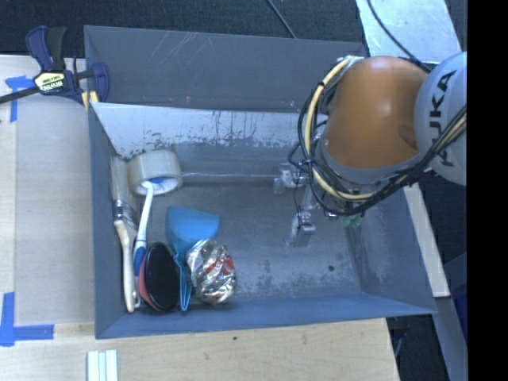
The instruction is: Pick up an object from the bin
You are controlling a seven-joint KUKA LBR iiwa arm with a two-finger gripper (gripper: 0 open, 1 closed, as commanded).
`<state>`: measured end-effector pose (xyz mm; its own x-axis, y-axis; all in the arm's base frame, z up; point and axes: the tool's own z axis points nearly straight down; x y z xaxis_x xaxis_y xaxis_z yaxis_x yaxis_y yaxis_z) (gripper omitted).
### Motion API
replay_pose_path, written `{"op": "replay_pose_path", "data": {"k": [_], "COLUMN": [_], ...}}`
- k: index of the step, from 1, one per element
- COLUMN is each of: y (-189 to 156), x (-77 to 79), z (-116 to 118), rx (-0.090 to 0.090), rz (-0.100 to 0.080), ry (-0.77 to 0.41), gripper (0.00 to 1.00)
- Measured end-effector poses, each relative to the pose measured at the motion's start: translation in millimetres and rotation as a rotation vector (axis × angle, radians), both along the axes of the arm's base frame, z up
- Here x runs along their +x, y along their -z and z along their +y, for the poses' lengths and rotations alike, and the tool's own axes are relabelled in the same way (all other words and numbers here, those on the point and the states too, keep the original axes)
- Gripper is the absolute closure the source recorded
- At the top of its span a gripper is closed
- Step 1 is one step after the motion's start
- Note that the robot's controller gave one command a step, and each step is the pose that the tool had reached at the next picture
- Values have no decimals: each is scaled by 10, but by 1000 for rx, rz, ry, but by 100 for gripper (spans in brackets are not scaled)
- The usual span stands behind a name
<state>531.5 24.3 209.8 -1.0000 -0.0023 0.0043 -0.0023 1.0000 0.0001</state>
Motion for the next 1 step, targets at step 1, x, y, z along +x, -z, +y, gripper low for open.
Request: {"op": "replay_pose_path", "data": {"k": [1], "y": [-36], "x": [17], "z": [0], "rx": [0], "rz": [-8], "ry": [1], "gripper": [0]}}
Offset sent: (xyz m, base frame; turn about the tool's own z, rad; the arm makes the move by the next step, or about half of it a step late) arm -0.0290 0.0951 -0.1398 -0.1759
